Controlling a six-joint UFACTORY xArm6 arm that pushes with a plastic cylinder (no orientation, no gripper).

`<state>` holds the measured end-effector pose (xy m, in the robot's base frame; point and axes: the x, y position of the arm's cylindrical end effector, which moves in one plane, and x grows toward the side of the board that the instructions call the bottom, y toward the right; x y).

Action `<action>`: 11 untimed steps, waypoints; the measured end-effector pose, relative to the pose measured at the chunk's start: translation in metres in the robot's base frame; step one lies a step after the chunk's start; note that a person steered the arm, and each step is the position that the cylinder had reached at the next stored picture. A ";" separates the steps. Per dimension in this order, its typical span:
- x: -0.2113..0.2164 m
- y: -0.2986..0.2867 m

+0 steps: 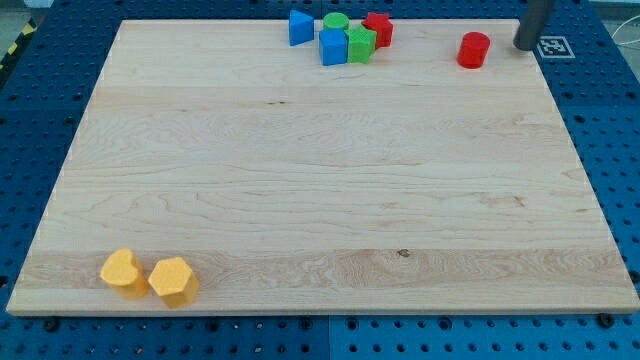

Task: Push the red circle to the red star and green star

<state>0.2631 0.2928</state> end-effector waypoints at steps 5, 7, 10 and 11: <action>0.022 -0.061; 0.018 -0.083; 0.013 -0.147; -0.003 -0.167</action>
